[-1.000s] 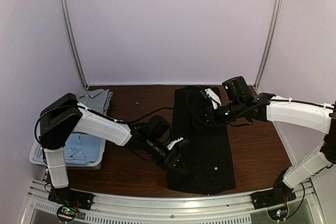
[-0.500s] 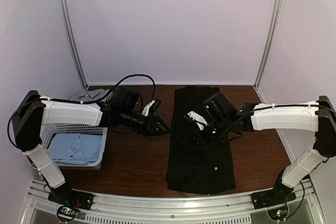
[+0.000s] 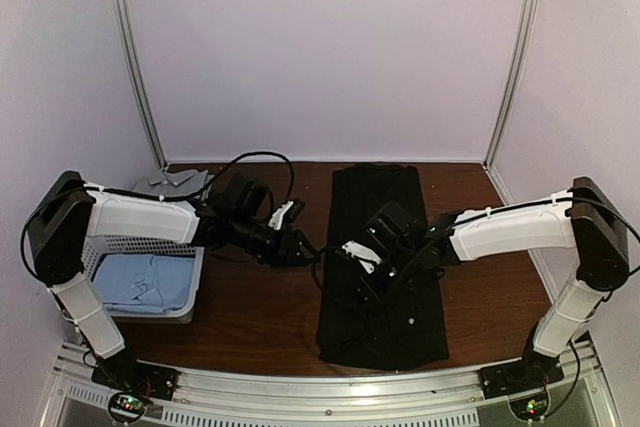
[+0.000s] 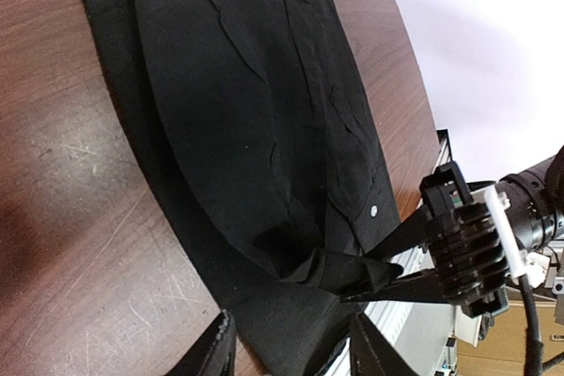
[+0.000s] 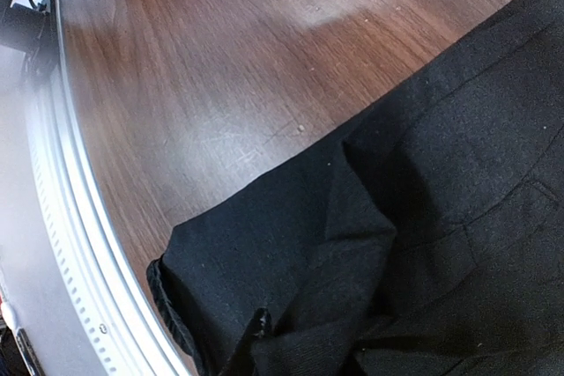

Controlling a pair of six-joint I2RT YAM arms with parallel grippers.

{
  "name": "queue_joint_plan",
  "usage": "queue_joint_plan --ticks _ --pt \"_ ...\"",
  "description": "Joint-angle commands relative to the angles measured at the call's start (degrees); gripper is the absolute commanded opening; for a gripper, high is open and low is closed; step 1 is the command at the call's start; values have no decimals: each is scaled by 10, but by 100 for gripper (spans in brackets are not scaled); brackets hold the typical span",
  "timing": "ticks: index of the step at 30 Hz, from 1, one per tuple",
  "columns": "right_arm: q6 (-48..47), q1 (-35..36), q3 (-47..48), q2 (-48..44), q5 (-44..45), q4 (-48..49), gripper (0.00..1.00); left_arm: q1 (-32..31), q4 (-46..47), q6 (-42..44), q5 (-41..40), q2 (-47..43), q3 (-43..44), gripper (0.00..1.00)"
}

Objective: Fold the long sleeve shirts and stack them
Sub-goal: Fold the sleeve of the rectangle-folded shirt, then adjust the sleeve of the rectangle-folded shirt.

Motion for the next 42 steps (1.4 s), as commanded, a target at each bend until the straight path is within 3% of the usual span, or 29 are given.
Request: queue_joint_plan --ticks 1,5,9,17,23,42 --pt "-6 8 11 -6 -16 -10 21 -1 25 4 7 18 -7 45" --pt "-7 13 14 -22 -25 -14 43 -1 27 4 15 29 -6 45" --pt "22 0 5 -56 42 2 64 -2 27 8 25 39 -5 45" --pt "131 -125 -28 -45 100 72 65 -8 44 12 38 48 -3 45" --pt "206 -235 -74 -26 39 211 62 -10 44 11 30 52 0 45" --pt "292 -299 -89 62 4 337 57 -10 50 9 27 64 15 44"
